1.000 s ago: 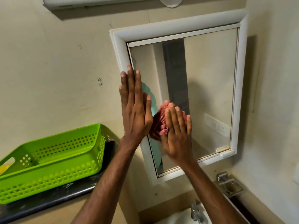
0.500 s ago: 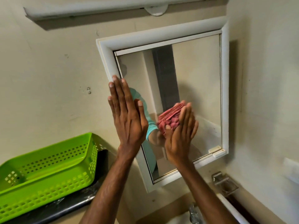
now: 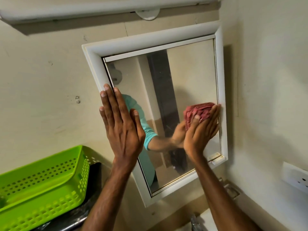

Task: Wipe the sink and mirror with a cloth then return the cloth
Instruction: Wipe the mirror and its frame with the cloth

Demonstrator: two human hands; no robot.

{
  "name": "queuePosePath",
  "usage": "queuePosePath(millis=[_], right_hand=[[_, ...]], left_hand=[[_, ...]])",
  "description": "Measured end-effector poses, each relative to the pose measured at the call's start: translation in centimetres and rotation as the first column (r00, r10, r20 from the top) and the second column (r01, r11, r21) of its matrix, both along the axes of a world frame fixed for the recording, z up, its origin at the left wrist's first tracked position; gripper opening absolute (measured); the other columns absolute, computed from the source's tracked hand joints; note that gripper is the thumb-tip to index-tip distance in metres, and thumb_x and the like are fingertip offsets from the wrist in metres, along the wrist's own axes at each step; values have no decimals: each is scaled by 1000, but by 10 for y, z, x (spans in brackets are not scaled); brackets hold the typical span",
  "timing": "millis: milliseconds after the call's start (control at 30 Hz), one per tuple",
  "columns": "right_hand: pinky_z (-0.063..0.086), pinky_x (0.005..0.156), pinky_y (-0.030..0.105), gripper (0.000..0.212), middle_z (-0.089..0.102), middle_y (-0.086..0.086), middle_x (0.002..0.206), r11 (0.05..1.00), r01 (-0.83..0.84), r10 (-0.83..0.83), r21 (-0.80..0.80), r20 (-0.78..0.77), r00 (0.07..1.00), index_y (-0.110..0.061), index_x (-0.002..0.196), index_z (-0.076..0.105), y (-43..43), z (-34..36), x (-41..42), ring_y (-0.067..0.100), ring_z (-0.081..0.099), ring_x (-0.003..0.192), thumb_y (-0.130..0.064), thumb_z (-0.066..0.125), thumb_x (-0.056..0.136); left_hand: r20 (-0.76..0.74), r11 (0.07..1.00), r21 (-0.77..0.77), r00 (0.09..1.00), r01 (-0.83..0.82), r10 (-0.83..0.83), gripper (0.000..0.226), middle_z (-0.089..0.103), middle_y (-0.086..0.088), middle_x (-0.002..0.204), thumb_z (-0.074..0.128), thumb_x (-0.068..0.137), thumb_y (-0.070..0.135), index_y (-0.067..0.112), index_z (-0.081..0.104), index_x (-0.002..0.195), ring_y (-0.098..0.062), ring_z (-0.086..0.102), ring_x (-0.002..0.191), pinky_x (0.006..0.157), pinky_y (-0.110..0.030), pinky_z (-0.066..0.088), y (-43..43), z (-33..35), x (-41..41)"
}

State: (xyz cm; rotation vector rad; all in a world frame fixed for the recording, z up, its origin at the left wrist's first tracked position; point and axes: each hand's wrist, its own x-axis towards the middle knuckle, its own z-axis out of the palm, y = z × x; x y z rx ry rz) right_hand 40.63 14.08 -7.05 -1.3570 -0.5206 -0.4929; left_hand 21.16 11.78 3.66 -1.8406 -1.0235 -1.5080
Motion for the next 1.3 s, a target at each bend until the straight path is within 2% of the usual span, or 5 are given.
queuePosePath(millis=[167,400,800,1033,1300], right_hand=[[8,132,45,69,13,8,175,991,-73,95,-110,205,974,-7,166,14,-6,-21,-7,21,11,163,-38,37,108],[20,128,55,70,18,12,174,997,45,-47,-55,-35,998,-7,166,16,-3,19,61,25,19,161,-47,25,110],[13,131,50,70,12,5,176,996,-18,25,-84,83,996,-13,167,10,-4,1,51,19,10,163,-51,21,109],[16,130,52,71,10,5,176,999,-40,38,-36,-51,998,-13,168,8,-3,-11,33,20,10,163,-50,24,109],[16,130,52,70,12,7,176,993,-34,44,-110,83,996,-13,167,9,-7,-22,39,23,12,163,-50,26,110]], left_hand=[[-4,1000,-6,1000,2,-2,70,6,-22,167,46,101,19,-3,12,158,-35,4,157,128,-50,7,0,1,-1],[-20,999,-16,999,-45,45,70,5,-20,168,44,102,24,-1,10,159,-33,3,157,128,-50,7,0,-1,-2],[-197,988,4,968,-156,154,69,1,-13,169,35,105,35,9,5,161,-27,1,157,126,-48,0,0,-3,0],[-181,987,29,970,-158,160,67,4,-14,169,35,105,32,7,7,161,-28,5,157,126,-48,1,1,-3,0],[-143,992,37,981,-123,127,65,8,-15,168,37,105,29,5,12,160,-28,7,157,127,-48,4,-1,-2,0]])
